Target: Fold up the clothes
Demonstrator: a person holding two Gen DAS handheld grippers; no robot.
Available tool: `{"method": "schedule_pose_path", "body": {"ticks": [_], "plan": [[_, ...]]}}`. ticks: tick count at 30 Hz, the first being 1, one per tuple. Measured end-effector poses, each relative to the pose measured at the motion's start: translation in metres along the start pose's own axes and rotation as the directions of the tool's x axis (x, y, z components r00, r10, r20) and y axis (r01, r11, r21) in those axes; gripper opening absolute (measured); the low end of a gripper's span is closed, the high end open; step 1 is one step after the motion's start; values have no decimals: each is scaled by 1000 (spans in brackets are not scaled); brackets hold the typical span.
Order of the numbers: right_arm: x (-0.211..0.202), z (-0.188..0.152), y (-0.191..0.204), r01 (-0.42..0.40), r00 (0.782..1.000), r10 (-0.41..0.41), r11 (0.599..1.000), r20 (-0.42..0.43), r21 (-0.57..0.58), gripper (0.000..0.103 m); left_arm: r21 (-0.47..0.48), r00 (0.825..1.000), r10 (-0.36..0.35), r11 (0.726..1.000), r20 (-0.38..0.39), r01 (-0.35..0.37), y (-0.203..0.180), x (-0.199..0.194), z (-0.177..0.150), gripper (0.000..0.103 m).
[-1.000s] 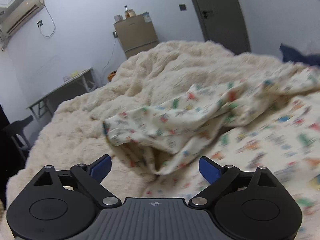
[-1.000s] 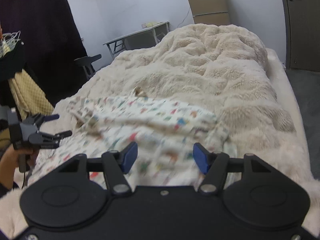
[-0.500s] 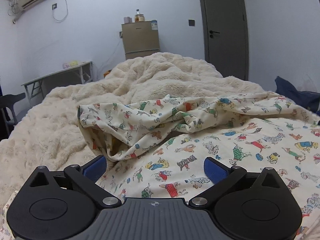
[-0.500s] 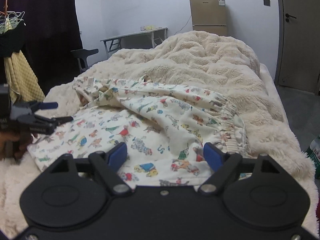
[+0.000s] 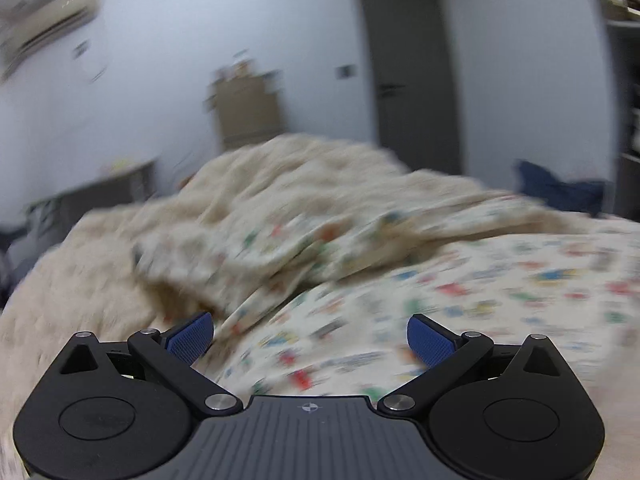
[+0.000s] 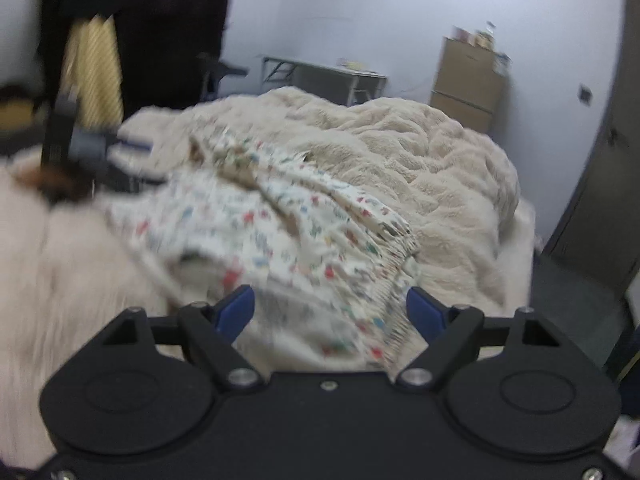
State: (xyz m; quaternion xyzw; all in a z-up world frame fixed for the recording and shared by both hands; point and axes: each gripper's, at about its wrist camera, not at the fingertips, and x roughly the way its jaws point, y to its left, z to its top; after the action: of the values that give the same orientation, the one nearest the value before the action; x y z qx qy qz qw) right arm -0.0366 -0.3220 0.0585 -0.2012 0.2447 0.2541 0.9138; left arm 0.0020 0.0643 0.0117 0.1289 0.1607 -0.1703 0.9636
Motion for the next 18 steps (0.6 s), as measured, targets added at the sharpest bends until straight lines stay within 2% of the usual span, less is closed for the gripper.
{"method": "schedule_pose_path", "body": {"ticks": [3, 5, 7, 9, 11, 14, 16, 17, 18], "plan": [[-2, -8, 8, -24, 1000, 23, 997, -18, -76, 82, 118, 994, -108, 988, 24, 104, -22, -19, 9, 103], [1, -11, 12, -38, 999, 34, 993, -31, -108, 81, 165, 982, -189, 969, 14, 184, -35, -23, 10, 103], [12, -14, 19, -55, 998, 49, 990, -51, -130, 80, 212, 978, -207, 956, 3, 202, -49, -20, 7, 103], [23, -17, 21, -69, 997, 63, 988, -49, -137, 80, 245, 982, -186, 951, -23, 186, -61, -12, 4, 102], [37, -20, 22, -76, 997, 71, 989, -41, -126, 74, 225, 977, -206, 951, -57, 213, -68, 0, 5, 101], [53, -24, 19, -84, 996, 81, 993, -42, -80, 70, 226, 977, -205, 950, -59, 213, -71, 7, 8, 102], [55, -24, 14, -111, 993, 110, 993, -35, -35, 54, 250, 979, -202, 947, -26, 202, -74, 9, 14, 101], [52, -24, 12, -115, 993, 115, 993, -25, -25, 50, 260, 979, -203, 945, -14, 200, -76, 9, 15, 99], [48, -23, 9, -118, 993, 118, 993, -14, -18, 39, 270, 978, -208, 942, -1, 201, -80, 11, 16, 95]]}}
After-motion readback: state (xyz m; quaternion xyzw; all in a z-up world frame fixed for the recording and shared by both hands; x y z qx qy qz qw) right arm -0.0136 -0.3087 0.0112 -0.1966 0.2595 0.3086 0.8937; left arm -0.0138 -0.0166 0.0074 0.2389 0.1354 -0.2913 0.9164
